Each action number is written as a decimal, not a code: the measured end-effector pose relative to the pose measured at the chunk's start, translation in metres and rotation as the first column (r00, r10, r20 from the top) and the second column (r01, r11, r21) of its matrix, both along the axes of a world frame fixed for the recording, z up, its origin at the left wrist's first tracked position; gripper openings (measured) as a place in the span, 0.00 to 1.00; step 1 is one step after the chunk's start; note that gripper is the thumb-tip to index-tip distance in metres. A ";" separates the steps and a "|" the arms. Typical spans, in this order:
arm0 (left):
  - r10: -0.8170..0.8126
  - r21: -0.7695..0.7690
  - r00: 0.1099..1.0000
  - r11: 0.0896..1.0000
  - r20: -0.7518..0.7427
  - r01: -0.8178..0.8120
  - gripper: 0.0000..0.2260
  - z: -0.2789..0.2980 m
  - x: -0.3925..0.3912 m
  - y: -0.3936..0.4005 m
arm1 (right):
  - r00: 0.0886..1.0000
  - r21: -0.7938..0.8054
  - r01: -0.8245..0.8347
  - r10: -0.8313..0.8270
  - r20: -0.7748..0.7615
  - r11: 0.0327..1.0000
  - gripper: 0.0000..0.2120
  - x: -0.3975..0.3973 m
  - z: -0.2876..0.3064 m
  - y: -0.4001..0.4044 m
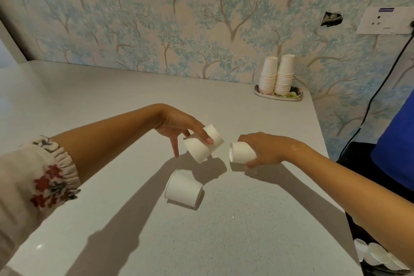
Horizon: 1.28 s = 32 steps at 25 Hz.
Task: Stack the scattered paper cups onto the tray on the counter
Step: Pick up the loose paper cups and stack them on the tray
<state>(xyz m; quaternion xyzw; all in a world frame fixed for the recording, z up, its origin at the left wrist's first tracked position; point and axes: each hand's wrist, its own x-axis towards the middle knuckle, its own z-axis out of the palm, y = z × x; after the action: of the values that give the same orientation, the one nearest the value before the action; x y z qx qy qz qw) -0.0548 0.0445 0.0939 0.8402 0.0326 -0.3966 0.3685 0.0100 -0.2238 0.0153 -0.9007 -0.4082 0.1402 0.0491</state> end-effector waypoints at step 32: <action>0.813 -0.927 0.512 -0.086 -0.277 -0.365 0.28 -0.085 0.119 -0.056 | 0.557 0.536 0.829 -0.147 -0.817 0.163 0.27 0.118 0.006 -0.027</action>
<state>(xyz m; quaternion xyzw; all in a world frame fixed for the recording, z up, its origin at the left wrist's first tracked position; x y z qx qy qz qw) 0.0639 -0.0116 0.0094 0.3923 0.1020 0.0542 0.9126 0.1280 -0.2509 0.0208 -0.6988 -0.0286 0.1407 0.7007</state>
